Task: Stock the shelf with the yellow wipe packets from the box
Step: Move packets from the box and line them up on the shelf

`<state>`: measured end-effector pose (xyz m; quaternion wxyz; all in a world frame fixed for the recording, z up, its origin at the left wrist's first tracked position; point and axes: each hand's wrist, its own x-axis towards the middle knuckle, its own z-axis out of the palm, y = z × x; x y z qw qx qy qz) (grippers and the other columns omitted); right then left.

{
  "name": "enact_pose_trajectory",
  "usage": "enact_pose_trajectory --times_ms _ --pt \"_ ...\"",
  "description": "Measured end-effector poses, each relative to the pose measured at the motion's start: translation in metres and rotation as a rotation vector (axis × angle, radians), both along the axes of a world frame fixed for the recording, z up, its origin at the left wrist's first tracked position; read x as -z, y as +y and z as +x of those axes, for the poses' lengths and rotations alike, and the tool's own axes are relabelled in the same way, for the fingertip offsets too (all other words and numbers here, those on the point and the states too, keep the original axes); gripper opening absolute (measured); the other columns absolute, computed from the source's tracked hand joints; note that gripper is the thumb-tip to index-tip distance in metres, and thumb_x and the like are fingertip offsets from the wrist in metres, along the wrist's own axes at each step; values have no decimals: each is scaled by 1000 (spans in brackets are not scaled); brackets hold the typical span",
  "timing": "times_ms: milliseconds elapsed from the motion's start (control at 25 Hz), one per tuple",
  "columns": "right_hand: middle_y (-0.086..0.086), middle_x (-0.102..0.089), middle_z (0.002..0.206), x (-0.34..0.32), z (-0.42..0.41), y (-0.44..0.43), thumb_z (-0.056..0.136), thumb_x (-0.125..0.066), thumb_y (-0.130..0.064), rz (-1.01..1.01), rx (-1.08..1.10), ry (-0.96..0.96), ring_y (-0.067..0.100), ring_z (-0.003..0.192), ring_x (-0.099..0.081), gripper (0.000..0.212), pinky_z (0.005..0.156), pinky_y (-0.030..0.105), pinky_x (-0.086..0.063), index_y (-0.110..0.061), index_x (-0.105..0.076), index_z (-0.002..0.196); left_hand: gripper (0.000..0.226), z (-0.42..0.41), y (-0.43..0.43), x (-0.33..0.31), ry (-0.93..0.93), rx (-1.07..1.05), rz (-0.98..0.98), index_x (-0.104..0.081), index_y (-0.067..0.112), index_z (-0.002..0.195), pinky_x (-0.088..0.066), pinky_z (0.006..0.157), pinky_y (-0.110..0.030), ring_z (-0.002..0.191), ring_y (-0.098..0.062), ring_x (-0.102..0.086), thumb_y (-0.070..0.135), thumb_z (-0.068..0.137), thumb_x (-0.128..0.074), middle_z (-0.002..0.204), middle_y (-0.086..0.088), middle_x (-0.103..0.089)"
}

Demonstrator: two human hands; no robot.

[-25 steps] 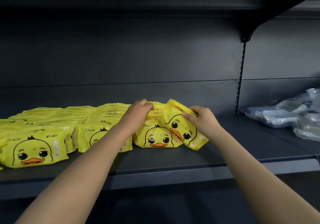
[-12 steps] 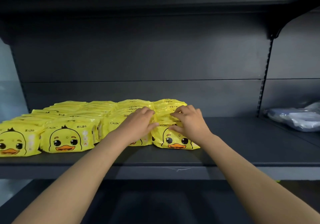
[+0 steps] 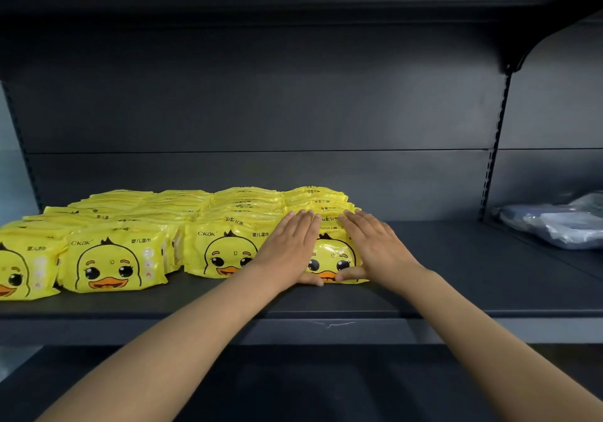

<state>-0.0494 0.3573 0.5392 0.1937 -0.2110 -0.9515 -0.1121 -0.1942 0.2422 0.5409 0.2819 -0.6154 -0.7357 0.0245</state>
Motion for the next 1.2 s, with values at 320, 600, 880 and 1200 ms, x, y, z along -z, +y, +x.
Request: enact_pose_trajectory --times_ms 320,600,880,1200 --pt "4 -17 156 2 -29 27 71 -60 -68 37 25 28 22 144 -12 109 117 33 -9 -11 -10 150 130 -8 37 -7 57 -220 -40 20 -2 142 6 116 -37 144 -32 -4 74 68 -54 154 -21 -5" --pt "7 -24 151 -4 -44 48 68 -66 -63 -17 -11 35 25 139 -17 110 116 35 -12 -8 -14 148 129 -8 69 -16 177 -428 -139 13 -2 144 9 115 -40 143 -33 -12 80 66 -49 150 -19 -18" --pt "7 -22 151 -1 -47 44 70 -68 -58 -45 -23 52 26 140 -15 108 116 36 -5 -8 -13 149 124 -9 69 -19 214 -452 -156 0 0 144 11 115 -40 137 -29 -27 80 64 -51 140 -14 -35" --pt "6 -22 152 -3 -48 41 70 -68 -60 -45 8 24 25 139 -17 109 115 33 -10 -10 -12 149 121 -10 66 -18 205 -437 -155 -3 2 144 12 114 -42 135 -27 -30 80 65 -50 137 -12 -37"
